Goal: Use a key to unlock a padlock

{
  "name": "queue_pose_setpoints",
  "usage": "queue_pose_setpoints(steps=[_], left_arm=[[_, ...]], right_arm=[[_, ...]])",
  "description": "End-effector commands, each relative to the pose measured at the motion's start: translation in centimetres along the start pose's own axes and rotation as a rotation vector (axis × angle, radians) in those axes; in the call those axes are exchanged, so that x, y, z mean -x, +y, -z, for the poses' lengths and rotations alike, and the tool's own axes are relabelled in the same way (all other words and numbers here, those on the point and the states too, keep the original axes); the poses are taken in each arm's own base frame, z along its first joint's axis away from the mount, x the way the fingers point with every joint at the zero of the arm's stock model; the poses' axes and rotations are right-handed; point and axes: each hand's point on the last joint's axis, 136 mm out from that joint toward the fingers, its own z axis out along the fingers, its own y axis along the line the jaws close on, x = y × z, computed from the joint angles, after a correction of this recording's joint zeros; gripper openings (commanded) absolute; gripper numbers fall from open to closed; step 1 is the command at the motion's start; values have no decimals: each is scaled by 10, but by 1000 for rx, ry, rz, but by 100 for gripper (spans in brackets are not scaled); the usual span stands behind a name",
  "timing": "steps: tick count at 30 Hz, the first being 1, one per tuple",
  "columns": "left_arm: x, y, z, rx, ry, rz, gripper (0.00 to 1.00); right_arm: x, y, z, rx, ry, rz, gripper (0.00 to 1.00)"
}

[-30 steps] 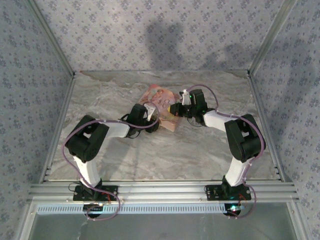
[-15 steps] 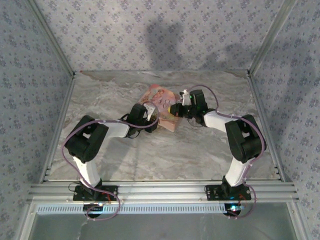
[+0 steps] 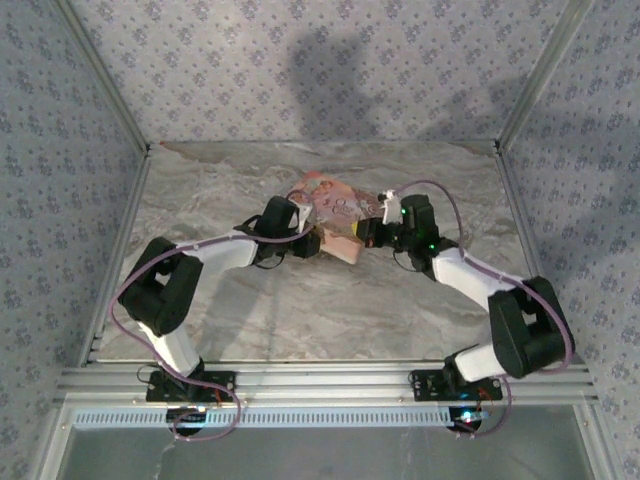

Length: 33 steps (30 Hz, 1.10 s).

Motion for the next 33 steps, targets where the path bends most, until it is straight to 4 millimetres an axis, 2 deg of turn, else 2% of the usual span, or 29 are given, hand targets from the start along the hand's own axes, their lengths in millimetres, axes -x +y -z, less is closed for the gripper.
queue_pose_setpoints(steps=[1, 6, 12, 20, 33], left_arm=[[30, -38, 24, -106, -43, 47, 20], [39, -52, 28, -145, -19, 157, 19], [45, -65, 27, -198, 12, 293, 19], [49, -79, 25, -242, 42, 401, 18], [55, -91, 31, -278, 65, 469, 17]], right_arm=[[-12, 11, 13, 15, -16, 69, 0], [-37, 26, 22, 10, -32, 141, 0], [-59, 22, 17, -37, -74, 156, 0], [-69, 17, 3, -83, -134, 206, 0], [-61, 16, -8, -61, -196, 264, 0]])
